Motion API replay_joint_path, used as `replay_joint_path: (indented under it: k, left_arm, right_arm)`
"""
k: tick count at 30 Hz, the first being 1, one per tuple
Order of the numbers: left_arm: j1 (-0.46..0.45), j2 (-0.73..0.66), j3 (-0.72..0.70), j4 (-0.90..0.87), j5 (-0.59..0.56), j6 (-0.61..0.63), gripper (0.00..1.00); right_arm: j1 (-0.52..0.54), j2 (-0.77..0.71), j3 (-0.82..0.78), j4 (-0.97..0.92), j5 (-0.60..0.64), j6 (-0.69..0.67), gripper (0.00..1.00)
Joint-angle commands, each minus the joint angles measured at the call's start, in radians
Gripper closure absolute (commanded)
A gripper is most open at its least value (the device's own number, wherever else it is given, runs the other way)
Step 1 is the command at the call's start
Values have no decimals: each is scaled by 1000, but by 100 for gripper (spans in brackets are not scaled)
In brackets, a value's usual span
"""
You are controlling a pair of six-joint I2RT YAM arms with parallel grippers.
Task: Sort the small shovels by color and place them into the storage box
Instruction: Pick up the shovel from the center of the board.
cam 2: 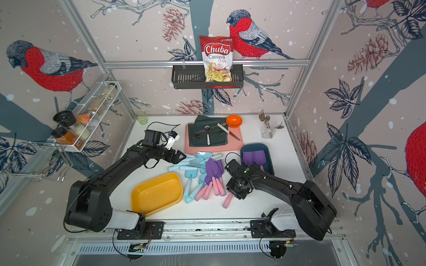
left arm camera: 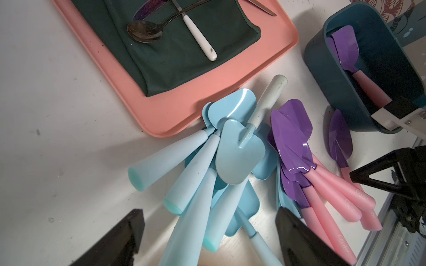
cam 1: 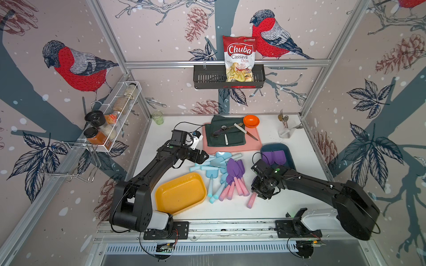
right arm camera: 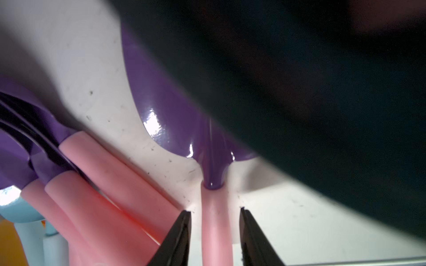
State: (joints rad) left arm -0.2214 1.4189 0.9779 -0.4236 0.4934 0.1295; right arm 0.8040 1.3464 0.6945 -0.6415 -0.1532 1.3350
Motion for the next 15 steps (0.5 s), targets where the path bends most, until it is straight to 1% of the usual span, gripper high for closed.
replay_joint_path:
  k: [1,6,10,15]
  left_arm:
    - [4,-8,-7,25,11,-2,7]
    - [5,-9,-3,20,4,1,7]
    - [4,-5,-3,19,7,-2,7]
    - [4,1,5,18,9,-3,7]
  right_arm:
    - [6,28,3,-18,-23,-30,60]
    - [15,77,17,-47,-12,-61,63]
    - [31,88,23,-66,2,-64,76]
    - [50,71,37,-69,28,-60,88]
